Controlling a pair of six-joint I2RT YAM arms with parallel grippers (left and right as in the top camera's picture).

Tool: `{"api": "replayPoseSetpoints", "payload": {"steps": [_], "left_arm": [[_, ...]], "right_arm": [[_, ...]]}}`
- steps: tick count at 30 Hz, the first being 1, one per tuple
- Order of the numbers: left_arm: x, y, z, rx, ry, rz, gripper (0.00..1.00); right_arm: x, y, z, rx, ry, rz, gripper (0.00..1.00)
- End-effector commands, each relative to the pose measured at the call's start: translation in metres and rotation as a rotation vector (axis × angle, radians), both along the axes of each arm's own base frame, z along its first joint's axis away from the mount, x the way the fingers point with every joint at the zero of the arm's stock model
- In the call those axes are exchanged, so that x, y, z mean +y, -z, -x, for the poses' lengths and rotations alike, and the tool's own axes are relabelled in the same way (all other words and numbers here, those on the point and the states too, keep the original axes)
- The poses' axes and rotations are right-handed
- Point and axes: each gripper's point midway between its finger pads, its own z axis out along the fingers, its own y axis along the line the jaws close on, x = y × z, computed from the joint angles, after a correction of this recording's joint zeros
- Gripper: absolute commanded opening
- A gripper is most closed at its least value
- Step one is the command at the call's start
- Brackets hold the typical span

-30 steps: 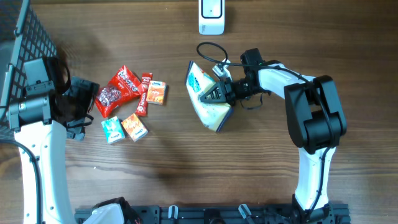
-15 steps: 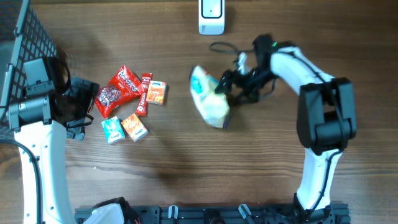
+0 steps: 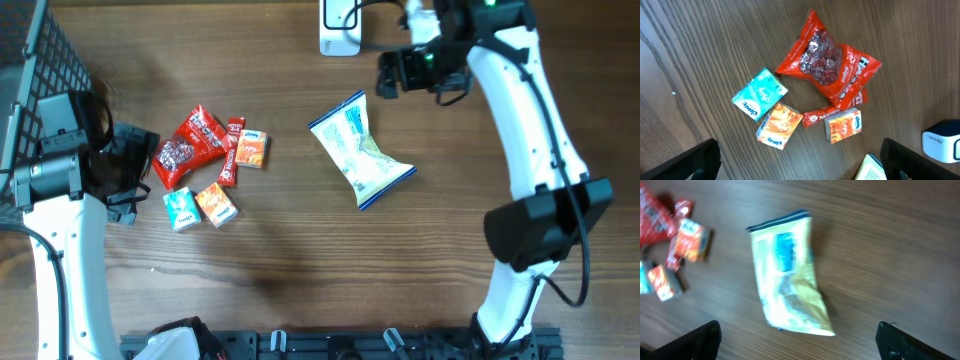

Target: Scan the item barcode

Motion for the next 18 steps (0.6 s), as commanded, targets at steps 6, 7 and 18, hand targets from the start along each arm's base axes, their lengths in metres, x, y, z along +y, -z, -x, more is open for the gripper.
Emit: {"api": "replayPoseSetpoints", "payload": {"steps": [6, 7, 18], "left_arm": [[0.004, -0.001, 0.0, 0.001, 0.001, -0.018, 1.0], [0.004, -0.001, 0.0, 0.001, 0.001, -0.018, 1.0], [0.004, -0.001, -0.002, -0.006, 0.001, -0.019, 1.0]], "right_arm": [[0.054, 0.055, 0.037, 0.081, -0.206, 0.108, 0.99], [0.056, 0.066, 0.042, 0.104, -0.203, 0.115, 0.96], [0.041, 0.14, 0.087, 0.313, -0.092, 0.175, 0.04]]}}
